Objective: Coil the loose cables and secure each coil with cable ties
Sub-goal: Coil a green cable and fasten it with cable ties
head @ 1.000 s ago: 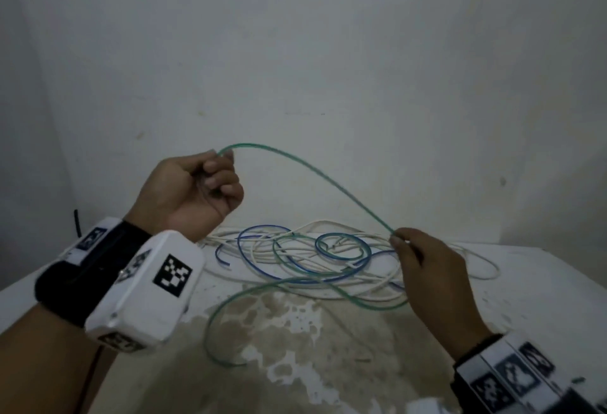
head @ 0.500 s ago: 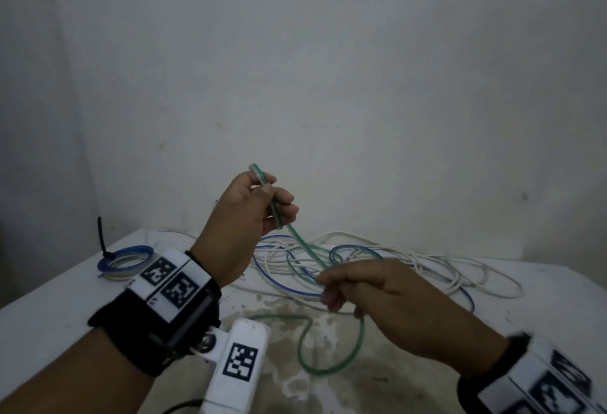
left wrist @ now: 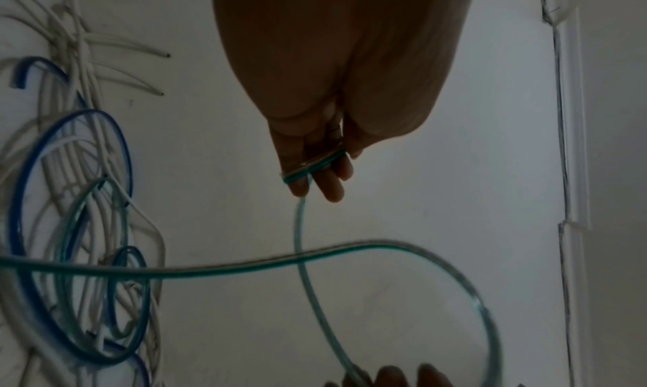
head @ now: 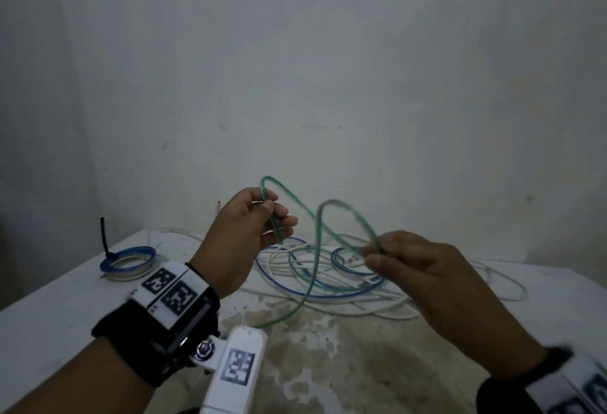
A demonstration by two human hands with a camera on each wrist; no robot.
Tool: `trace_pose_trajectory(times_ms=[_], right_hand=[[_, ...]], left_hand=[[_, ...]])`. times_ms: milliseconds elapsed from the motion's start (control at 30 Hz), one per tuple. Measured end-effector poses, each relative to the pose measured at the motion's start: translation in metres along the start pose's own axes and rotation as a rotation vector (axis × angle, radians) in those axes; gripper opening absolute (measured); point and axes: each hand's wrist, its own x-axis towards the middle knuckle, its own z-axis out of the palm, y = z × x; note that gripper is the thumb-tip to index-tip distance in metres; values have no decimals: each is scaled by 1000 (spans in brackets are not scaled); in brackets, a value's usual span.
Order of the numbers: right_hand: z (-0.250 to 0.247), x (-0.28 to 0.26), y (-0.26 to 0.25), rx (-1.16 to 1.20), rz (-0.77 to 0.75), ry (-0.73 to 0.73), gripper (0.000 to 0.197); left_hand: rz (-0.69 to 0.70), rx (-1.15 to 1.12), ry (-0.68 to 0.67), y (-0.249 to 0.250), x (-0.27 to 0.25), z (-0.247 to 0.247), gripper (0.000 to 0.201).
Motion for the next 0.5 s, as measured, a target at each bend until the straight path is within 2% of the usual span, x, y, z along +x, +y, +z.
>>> trace_pose_trajectory(times_ms=[67,133,267,400,500], right_hand=[[2,1,1,114,120,59,11],[8,0,0,153,184,50,15],[22,-3,-2,114,149,5,16],[24,0,1,-14,109,170,20],[25,5,3,35,166,220,22]], left_hand=[[-19,-19,-29,-3,-4,3,16],[-30,-29,-66,-5,-8,8,14],[-17,40,-107,-12,-17,17,14],[63,232,-80,-19,-24,21,19],[55,270,-138,-22,-32,27,18]])
